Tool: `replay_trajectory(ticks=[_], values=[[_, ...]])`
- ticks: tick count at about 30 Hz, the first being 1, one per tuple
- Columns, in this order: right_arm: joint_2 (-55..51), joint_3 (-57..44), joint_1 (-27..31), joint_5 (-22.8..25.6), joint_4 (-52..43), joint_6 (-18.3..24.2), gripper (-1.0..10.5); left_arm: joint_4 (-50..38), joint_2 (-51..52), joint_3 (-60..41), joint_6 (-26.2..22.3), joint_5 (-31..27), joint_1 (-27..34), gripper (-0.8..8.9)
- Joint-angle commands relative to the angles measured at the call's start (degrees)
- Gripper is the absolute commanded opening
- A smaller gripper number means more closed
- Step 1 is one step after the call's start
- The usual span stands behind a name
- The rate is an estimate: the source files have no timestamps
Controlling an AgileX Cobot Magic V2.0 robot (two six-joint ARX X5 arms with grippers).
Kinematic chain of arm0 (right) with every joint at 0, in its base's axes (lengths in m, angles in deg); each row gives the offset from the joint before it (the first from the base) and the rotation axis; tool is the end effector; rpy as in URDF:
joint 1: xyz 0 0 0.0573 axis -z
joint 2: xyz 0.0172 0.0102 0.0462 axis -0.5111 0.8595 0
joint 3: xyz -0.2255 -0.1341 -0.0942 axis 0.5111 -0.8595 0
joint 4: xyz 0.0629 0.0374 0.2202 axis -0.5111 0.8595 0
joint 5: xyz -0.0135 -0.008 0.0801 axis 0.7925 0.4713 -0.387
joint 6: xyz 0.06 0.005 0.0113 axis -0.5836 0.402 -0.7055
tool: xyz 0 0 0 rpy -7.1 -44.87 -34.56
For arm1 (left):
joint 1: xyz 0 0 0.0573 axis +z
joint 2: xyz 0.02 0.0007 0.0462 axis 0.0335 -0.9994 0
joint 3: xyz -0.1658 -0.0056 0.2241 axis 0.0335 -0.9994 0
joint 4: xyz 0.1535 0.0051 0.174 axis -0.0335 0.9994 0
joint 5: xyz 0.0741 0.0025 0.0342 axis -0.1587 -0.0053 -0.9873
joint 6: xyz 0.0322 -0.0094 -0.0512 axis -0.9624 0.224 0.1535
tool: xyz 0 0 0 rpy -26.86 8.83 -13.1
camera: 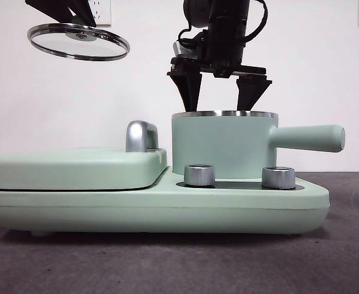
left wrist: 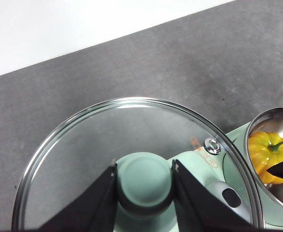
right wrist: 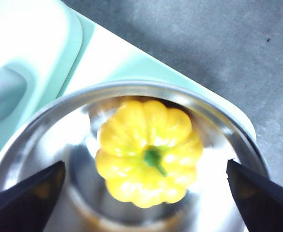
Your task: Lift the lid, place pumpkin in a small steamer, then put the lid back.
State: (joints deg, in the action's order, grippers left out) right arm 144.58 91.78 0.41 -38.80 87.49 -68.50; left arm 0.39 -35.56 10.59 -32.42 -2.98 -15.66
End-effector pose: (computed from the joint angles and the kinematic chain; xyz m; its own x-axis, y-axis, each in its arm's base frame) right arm 0.3720 0.2166 0.3031 0.2627 0.1278 -0.9564 -0.4328 0.9015 0.0016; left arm 0.3059 -0.0835 0.4141 0.7347 -0.3912 -0.5543 0.4690 0.8832 -0.0017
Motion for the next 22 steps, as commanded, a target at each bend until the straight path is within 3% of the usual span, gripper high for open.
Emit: replay_trajectory(ticks=[1,9,18,22], values=[[-2.01,1.6,-0.39,0.09,4.55,-0.68,5.7,-1.4,-0.57,2.23,0.5,0.17,-0.15,0.15],[-15.54,-2.58,-0.42,-0.09,4.63,-0.83,5.7,-1.55,-0.57,2.23,1.4,3.85,-0.5,0.15],[-44.65,-28.7,-0.92,-1.25,4.44,-0.7,5.7,-2.45,-0.92,2.23,1.33,3.82,-5.31,0.15],[-59.74,-42.36,-1.88,-2.34,-3.54,-0.76,5.7,-2.51,-2.1,2.23,1.07,3.82,-9.79,0.15]])
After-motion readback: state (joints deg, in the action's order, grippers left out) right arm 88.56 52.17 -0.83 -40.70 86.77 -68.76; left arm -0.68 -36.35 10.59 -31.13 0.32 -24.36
